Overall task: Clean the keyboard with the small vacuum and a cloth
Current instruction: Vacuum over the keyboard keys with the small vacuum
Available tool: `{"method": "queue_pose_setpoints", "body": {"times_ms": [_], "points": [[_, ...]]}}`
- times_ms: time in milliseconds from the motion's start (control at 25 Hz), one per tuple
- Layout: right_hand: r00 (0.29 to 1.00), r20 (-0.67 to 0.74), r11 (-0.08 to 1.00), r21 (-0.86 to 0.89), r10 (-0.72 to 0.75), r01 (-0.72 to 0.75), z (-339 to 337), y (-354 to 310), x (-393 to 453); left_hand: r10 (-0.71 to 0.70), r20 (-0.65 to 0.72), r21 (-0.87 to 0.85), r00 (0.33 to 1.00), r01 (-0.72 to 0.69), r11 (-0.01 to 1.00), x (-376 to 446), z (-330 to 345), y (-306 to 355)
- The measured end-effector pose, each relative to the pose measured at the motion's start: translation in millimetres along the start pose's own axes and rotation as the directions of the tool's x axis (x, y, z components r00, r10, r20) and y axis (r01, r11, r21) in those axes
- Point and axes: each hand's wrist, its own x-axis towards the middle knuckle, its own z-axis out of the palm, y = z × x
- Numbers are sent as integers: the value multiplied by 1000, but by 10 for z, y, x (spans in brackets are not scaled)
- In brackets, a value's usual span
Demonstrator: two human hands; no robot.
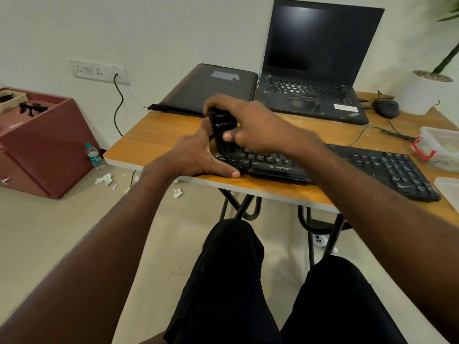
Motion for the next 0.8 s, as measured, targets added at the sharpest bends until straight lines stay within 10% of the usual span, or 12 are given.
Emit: {"method": "queue_pose_setpoints", "body": {"times_ms": [160, 320, 800], "points": [[971, 77, 946, -254, 228, -202, -314, 149, -43, 7, 17, -38, 1000, -6, 999, -26, -15, 19], [997, -44, 997, -35, 67, -68, -135, 89, -158, 6, 14, -29, 1000, -5, 1000, -30, -9, 42], [947, -58, 946, 93, 315, -309, -182, 406, -274, -2, 28, -52, 1000, 3, 999, -6, -22, 49]]}}
